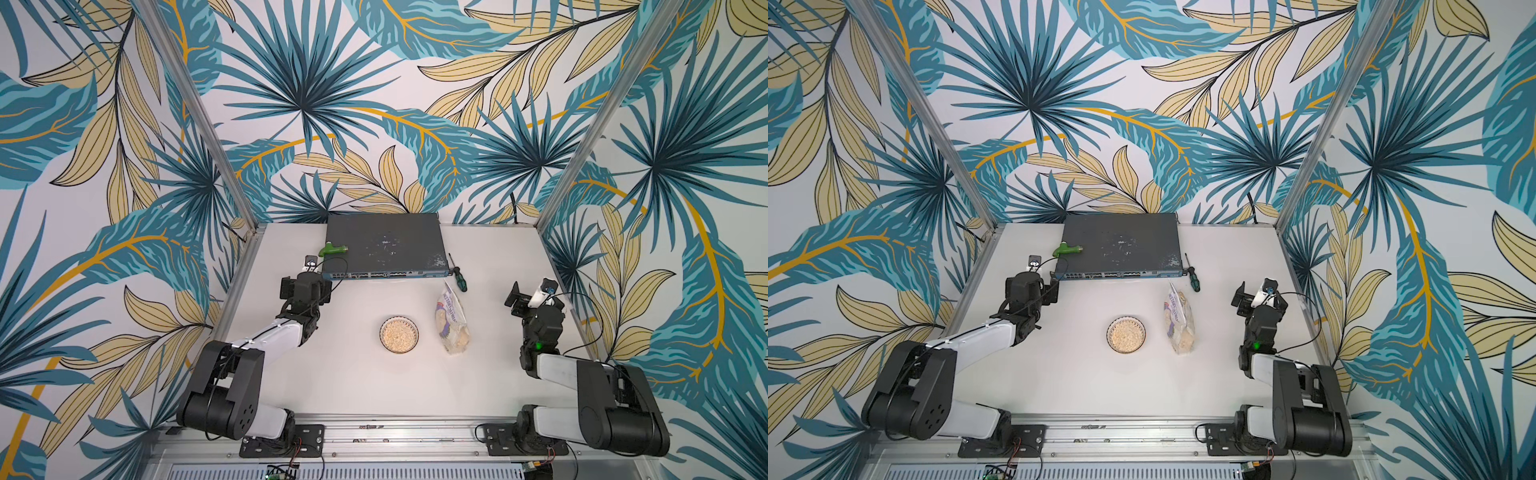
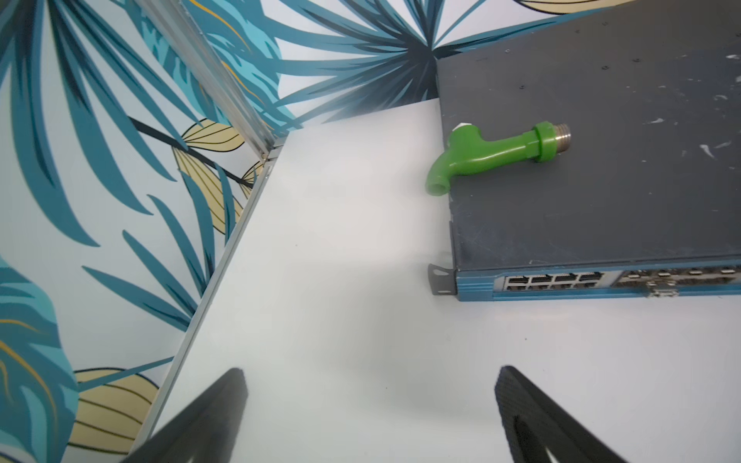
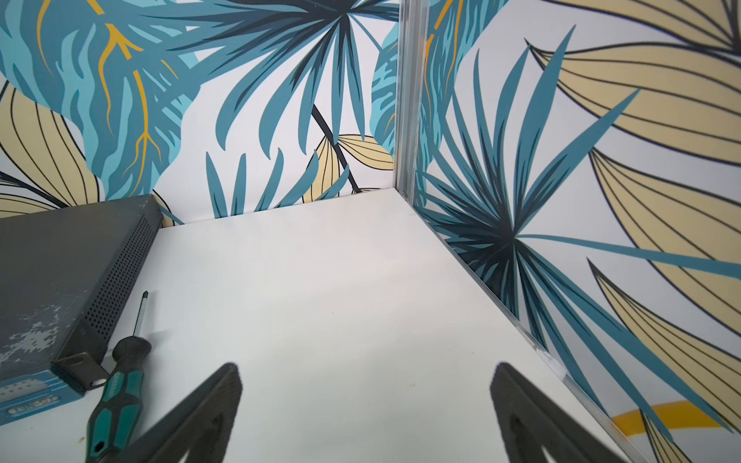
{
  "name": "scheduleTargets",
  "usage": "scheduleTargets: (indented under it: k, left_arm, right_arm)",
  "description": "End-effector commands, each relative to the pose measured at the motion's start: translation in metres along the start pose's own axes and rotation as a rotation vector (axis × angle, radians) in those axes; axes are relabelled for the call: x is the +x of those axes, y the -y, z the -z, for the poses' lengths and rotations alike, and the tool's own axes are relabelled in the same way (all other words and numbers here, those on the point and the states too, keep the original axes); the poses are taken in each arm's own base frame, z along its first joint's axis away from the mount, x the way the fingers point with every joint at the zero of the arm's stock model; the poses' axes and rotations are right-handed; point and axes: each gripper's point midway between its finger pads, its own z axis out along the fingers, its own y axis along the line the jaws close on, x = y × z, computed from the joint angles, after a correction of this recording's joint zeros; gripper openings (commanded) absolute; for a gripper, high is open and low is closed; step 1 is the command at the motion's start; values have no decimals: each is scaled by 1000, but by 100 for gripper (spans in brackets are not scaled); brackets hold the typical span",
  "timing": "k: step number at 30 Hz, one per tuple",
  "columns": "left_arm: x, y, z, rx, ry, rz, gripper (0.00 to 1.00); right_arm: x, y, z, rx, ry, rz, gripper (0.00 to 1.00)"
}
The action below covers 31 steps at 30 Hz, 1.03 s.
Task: Pour the oats into the breakfast bowl
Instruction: Reset both arms
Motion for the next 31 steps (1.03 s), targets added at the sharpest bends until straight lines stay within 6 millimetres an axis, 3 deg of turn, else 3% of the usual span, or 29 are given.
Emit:
scheduleTargets:
  k: [1, 4, 9, 31]
  left_arm:
    - [-4, -2, -3, 69, 106, 50, 100]
    - [17, -13, -3, 88, 154, 140, 100]
    - [23, -1, -3, 158, 161, 111, 100]
    - [21, 0, -3, 163, 166, 110, 100]
  right_arm:
    - [-7, -16, 2, -110, 71, -17, 100]
    - [2, -26, 1, -167, 59, 5, 100]
    - [2, -29, 3, -187, 72, 15, 100]
    - [2, -28, 3, -179, 70, 13, 100]
